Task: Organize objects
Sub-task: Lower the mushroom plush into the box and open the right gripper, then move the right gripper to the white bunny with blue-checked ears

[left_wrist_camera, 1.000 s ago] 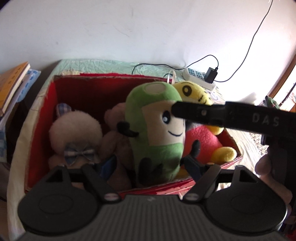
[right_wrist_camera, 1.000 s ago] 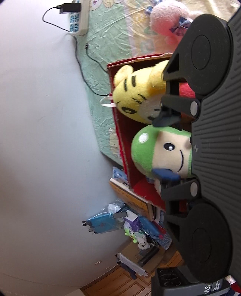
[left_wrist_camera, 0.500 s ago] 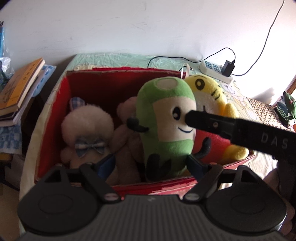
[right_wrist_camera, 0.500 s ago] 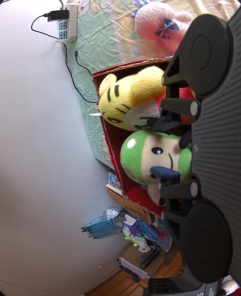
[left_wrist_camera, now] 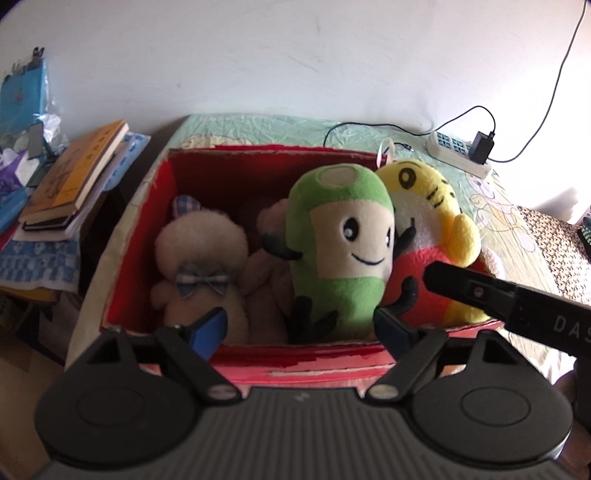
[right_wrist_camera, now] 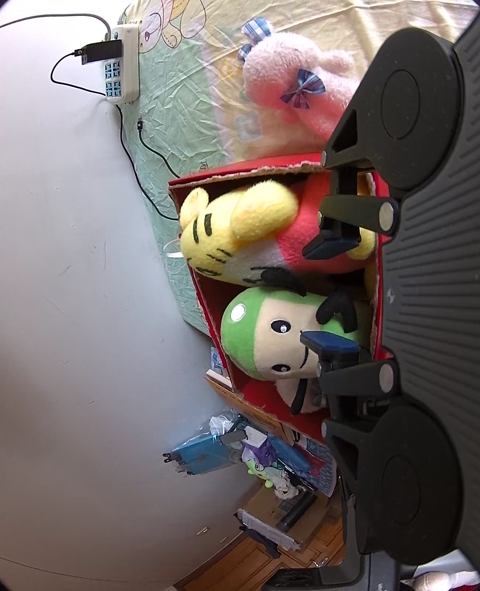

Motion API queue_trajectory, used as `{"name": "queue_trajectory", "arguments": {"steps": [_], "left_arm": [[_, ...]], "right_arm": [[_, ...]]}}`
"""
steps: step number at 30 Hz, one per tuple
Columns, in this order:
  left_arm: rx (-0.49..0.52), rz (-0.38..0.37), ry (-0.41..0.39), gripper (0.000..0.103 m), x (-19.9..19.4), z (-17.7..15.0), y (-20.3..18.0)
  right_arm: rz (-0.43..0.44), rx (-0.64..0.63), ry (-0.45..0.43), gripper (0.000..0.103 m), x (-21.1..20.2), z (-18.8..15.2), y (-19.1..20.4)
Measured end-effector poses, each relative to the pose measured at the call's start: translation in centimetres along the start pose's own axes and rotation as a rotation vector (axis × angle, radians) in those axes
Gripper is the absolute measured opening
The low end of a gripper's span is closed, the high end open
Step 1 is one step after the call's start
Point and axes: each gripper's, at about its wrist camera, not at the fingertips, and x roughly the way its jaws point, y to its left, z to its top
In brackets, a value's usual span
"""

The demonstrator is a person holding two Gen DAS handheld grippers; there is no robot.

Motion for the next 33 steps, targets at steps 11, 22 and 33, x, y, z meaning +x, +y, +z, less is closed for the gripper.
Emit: {"name": "queue_trajectory", "arguments": {"steps": [11,22,33], "left_arm": [[-0.015,0.075,-0.02,0.088,-2.5,-1.0,-3.1],[0.001,0.089,-0.034,0.088,-3.9,-3.0,-7.2],[0.043,-0.011,0.064,0.087,-1.3,-5.3,-11.8]], "right_arm": [[0.038,-0.01,0.003,0.047,-3.1,0.0,-1.9],[0.075,-0.013,0.021,0.047,-5.6,-0.4,-4.2],[0.016,0.076,0.055,0.047,-7.2,-1.6,-9.3]]}}
